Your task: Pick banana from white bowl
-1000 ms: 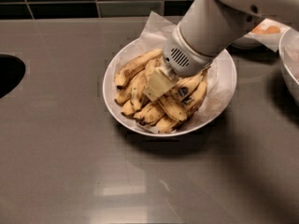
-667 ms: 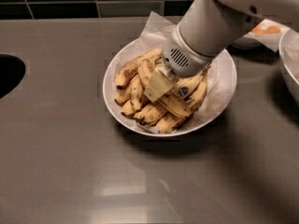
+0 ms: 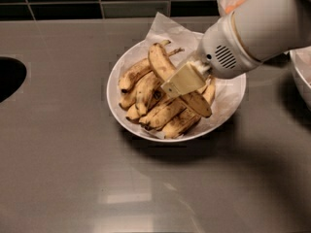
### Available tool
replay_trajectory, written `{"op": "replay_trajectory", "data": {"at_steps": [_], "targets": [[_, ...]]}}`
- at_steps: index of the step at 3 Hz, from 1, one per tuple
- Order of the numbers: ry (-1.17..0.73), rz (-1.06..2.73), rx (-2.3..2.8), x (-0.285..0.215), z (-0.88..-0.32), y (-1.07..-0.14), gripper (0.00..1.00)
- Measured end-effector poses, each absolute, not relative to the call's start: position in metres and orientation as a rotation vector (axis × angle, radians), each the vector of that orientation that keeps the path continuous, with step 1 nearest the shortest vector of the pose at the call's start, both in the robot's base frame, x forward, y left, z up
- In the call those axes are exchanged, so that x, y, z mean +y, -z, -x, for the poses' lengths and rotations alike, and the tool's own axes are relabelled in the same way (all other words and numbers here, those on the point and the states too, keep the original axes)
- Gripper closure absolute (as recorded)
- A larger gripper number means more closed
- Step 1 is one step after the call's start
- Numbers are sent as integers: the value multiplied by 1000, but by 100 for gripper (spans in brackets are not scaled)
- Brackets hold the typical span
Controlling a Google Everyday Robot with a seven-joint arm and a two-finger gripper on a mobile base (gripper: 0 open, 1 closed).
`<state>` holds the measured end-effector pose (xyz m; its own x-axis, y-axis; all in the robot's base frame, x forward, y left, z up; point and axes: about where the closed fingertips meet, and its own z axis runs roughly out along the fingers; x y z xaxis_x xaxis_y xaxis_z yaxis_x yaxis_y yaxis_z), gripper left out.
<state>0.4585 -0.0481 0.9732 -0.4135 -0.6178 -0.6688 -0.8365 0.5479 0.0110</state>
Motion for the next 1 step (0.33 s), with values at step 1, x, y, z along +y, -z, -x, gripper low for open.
{"op": "replay_trajectory", "data": {"at_steps": [1], "targets": [[-512,1195,2100,-44,-449,-984,100]]}}
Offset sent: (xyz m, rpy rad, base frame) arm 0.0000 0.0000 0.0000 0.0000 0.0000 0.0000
